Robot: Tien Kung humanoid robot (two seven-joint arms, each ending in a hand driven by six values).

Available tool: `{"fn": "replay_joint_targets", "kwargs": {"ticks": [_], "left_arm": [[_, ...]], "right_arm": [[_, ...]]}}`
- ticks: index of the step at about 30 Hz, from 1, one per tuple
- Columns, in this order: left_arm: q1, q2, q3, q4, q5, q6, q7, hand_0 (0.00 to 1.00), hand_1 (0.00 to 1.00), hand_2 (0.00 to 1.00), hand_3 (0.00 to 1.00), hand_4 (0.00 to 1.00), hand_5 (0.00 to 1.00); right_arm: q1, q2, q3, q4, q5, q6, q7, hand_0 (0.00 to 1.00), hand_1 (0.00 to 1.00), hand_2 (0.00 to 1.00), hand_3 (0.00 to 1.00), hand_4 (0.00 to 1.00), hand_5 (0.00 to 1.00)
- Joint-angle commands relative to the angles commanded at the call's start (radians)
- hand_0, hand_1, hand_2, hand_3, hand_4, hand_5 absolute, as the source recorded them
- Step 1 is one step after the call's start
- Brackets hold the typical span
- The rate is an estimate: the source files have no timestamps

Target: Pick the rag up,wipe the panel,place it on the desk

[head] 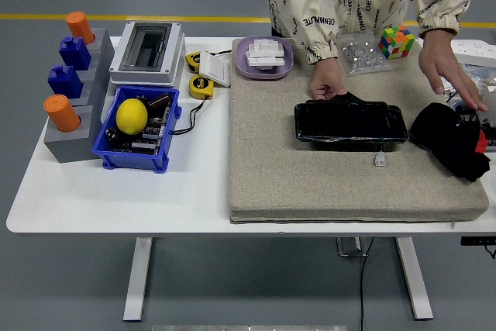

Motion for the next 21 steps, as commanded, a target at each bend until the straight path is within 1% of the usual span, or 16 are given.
{"fn": "replay_joint_targets", "kwargs": {"ticks": [3,9,21], "left_arm": [[0.002,-0.002,-0.003,0.001,0.001,0.0,0.0,0.604,0.637,0.636,0.561,0.631,0.448],[0.001,0.0,-0.009,0.001,0.006,0.001,0.0,0.604,0.637,0.636,0.561,0.631,0.447],[-0.001,-0.003,-0.008,0.001,0.004,0.0,0.0,0.603,0.637,0.637,0.561,0.631,0.448]], "right_arm": [[-0.003,0.002,0.027,-0.008,0.05,-0.011,0.016,0.599,0.605,0.679,0.703,0.998,0.64],[-0.01,0.009,0.09,-0.028,0.106,-0.04,0.05,0.601,0.604,0.683,0.7,0.998,0.656],[-0.019,0.015,0.142,-0.054,0.115,-0.046,0.05,0.603,0.602,0.683,0.689,0.998,0.67]]}}
